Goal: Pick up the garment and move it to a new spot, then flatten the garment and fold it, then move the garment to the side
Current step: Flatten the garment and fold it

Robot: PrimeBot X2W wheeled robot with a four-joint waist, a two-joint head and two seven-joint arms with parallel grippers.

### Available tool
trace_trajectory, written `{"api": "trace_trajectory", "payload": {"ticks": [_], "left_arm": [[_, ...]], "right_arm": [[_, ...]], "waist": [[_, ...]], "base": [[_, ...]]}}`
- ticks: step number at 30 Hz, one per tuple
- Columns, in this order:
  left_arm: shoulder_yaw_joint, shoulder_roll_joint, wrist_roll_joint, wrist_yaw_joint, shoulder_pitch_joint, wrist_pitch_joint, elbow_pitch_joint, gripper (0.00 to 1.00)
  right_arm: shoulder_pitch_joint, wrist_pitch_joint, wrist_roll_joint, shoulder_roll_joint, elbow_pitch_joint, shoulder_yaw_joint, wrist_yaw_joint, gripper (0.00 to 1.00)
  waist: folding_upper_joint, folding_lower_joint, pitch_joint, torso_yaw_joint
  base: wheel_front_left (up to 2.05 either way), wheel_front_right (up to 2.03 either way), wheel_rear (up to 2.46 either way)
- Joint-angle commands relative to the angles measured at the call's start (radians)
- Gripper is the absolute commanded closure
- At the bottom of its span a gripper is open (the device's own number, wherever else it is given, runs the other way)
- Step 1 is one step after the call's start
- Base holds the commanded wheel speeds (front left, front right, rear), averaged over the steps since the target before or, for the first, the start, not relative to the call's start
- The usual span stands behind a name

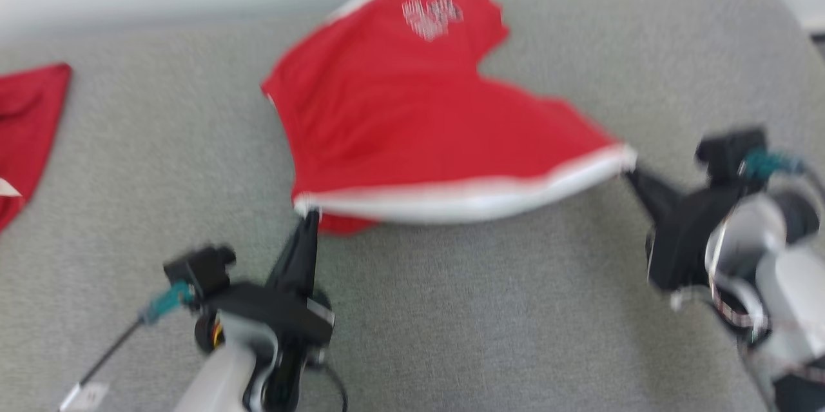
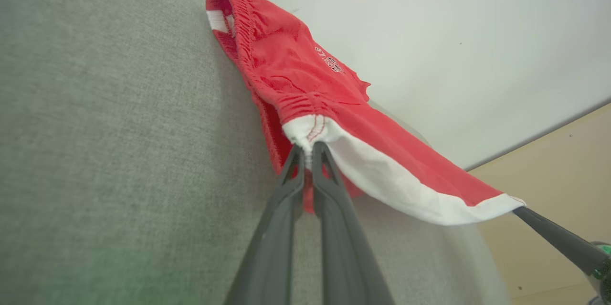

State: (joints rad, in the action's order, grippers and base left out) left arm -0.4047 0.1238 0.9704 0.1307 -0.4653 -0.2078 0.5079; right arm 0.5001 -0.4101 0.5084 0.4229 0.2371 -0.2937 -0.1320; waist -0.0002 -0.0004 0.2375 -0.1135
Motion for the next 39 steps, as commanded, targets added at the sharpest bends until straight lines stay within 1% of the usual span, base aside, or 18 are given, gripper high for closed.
{"api": "trace_trajectory", "payload": {"ticks": [1,5,10,13,20,21,23,27,30,32,35,37,39], "left_arm": [[-0.006,0.016,-0.01,-0.001,0.027,0.0,0.001,1.0],[-0.049,0.037,-0.035,-0.001,0.101,0.008,0.008,1.0],[-0.085,0.064,-0.044,-0.007,0.175,0.048,0.011,1.0],[-0.104,0.082,-0.05,-0.016,0.218,0.075,0.003,1.0],[-0.132,0.133,-0.024,-0.042,0.321,0.167,-0.08,1.0],[-0.132,0.133,-0.024,-0.042,0.321,0.167,-0.08,1.0],[-0.144,0.155,-0.008,-0.043,0.355,0.214,-0.127,1.0],[-0.151,0.21,-0.006,-0.073,0.412,0.271,-0.234,1.0],[-0.141,0.227,-0.006,-0.093,0.435,0.269,-0.314,1.0],[-0.135,0.225,-0.013,-0.106,0.438,0.257,-0.36,1.0],[-0.136,0.211,-0.02,-0.118,0.414,0.25,-0.398,1.0],[-0.133,0.197,-0.027,-0.124,0.387,0.244,-0.406,1.0],[-0.131,0.179,-0.031,-0.131,0.361,0.236,-0.404,1.0]], "right_arm": [[-0.04,-0.023,0.01,0.007,-0.014,0.003,0.003,1.0],[-0.177,-0.157,0.025,0.019,-0.08,0.014,0.002,1.0],[-0.333,-0.345,0.05,0.044,-0.162,0.028,0.002,1.0],[-0.414,-0.43,0.057,0.056,-0.212,0.046,0.002,1.0],[-0.575,-0.592,0.098,0.068,-0.337,0.089,0.003,1.0],[-0.575,-0.592,0.098,0.068,-0.337,0.089,0.003,1.0],[-0.617,-0.633,0.106,0.076,-0.381,0.11,0.003,1.0],[-0.703,-0.698,0.117,0.078,-0.482,0.168,0.003,1.0],[-0.727,-0.697,0.1,0.064,-0.553,0.22,0.002,1.0],[-0.705,-0.652,0.071,0.054,-0.592,0.248,0.002,1.0],[-0.661,-0.588,0.034,0.063,-0.604,0.252,0.002,1.0],[-0.613,-0.533,0.015,0.063,-0.595,0.243,0.002,1.0],[-0.564,-0.483,-0.007,0.078,-0.565,0.229,0.002,1.0]], "waist": [[0.0002,0.0004,-0.082,0.012],[0.0002,0.0004,-0.127,0.019],[0.0002,0.0004,-0.165,0.027],[0.0002,0.0004,-0.18,0.031],[0.0002,0.0004,-0.196,0.041],[0.0002,0.0004,-0.196,0.041],[0.0002,0.0004,-0.197,0.046],[0.0002,0.0004,-0.194,0.056],[0.0002,0.0004,-0.187,0.062],[0.0002,0.0004,-0.18,0.066],[0.0002,0.0004,-0.169,0.076],[0.0002,0.0004,-0.161,0.083],[0.0002,0.0004,-0.151,0.09]], "base": [[0.0,0.0,0.0],[0.0,0.0,0.0],[0.0,0.0,0.0],[0.0,0.0,0.0],[0.0,0.0,0.0],[0.0,0.0,0.0],[0.0,0.0,0.0],[0.0,0.0,0.0],[0.0,0.0,0.0],[0.0,0.0,0.0],[0.0,0.0,0.0],[0.0,0.0,0.0],[0.0,0.0,0.0]]}}
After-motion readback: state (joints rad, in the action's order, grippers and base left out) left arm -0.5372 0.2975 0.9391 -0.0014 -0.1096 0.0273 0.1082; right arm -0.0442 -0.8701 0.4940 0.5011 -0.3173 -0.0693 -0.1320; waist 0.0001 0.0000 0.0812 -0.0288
